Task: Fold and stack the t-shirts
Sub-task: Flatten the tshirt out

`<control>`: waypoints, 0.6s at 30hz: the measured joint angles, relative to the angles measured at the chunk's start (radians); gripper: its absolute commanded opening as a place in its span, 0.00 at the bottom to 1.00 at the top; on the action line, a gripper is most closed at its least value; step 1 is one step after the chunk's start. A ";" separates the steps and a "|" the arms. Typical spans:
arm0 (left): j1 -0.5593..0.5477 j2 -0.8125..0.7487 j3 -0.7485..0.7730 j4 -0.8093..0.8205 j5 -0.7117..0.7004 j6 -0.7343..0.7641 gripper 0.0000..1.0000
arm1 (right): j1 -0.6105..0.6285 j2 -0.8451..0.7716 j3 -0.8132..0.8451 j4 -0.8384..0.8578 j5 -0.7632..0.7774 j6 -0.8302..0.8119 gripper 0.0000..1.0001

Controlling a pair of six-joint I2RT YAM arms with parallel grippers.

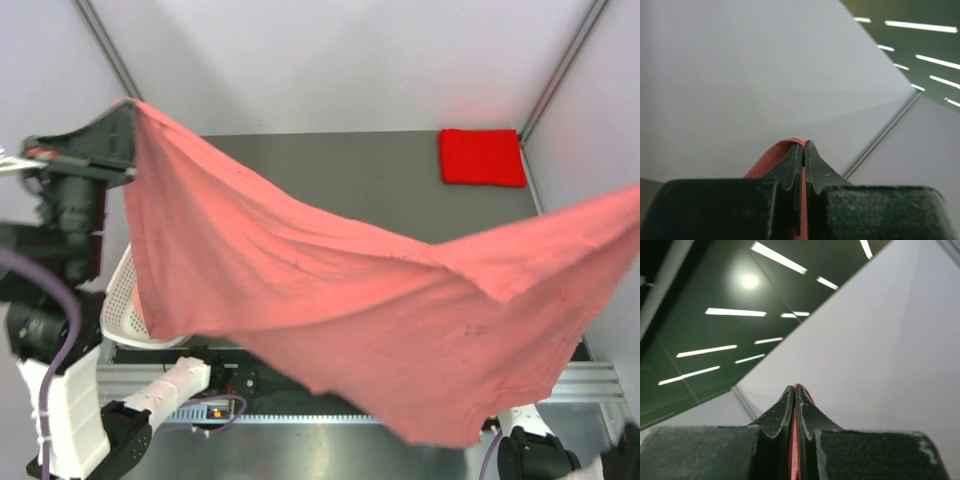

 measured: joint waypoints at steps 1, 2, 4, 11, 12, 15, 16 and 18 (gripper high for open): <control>0.000 0.003 -0.032 0.004 0.000 0.000 0.00 | 0.000 -0.006 -0.064 0.013 0.000 -0.002 0.00; 0.000 0.006 -0.076 0.010 -0.002 0.000 0.00 | 0.000 -0.011 -0.127 0.026 0.003 -0.003 0.00; 0.000 0.031 -0.182 0.016 -0.007 0.003 0.00 | 0.000 -0.020 -0.279 0.049 0.009 -0.010 0.00; -0.001 0.249 -0.440 0.087 0.005 0.023 0.00 | 0.002 0.000 -0.807 0.132 0.021 -0.058 0.00; -0.001 0.292 -0.484 0.099 0.016 0.023 0.00 | 0.002 0.013 -0.873 0.159 0.021 -0.068 0.00; -0.001 0.399 -0.577 0.144 0.039 0.022 0.00 | 0.002 0.063 -1.003 0.234 0.021 -0.093 0.00; -0.001 0.450 -0.594 0.152 0.046 0.022 0.00 | 0.002 0.082 -1.037 0.263 0.021 -0.101 0.00; -0.001 0.548 -0.597 0.182 0.058 0.021 0.00 | 0.002 0.142 -1.097 0.322 0.020 -0.117 0.00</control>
